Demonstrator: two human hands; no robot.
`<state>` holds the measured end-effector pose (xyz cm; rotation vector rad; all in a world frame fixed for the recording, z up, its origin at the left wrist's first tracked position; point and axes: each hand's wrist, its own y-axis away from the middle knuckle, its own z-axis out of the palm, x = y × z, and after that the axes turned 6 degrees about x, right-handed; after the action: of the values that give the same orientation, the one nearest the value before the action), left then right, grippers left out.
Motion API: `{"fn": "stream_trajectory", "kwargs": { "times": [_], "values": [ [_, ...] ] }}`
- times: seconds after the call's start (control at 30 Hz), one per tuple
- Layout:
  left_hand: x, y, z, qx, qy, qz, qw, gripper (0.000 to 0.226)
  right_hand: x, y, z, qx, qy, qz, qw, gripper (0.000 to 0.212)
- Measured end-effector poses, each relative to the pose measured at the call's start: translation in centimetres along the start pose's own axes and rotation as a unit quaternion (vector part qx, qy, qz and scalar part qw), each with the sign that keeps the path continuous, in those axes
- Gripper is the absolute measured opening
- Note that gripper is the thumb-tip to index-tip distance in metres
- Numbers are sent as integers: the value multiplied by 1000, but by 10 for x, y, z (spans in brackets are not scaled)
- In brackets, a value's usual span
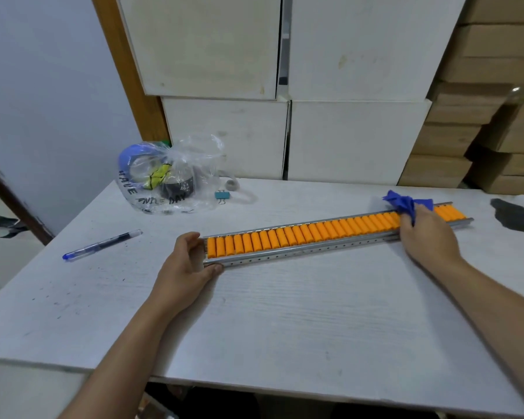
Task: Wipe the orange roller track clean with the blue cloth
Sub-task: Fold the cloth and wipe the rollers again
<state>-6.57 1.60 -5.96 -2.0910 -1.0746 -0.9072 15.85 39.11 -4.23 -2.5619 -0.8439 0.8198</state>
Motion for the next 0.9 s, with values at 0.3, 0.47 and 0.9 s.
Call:
{"fn": "stream_trajectory", "kwargs": {
  "times": [0.3, 0.47, 0.9],
  "values": [
    [1, 0, 0, 3, -6, -2, 1000, 75, 52, -50, 2, 34, 89, 179, 979, 34],
    [-1, -1, 0, 1, -6, -1, 1000, 76, -4, -22, 0, 84, -53, 55, 994, 17],
    [8, 6, 3, 28, 106, -64, 992, 81, -258, 145, 52, -174, -208, -378, 885, 48]
  ]
}}
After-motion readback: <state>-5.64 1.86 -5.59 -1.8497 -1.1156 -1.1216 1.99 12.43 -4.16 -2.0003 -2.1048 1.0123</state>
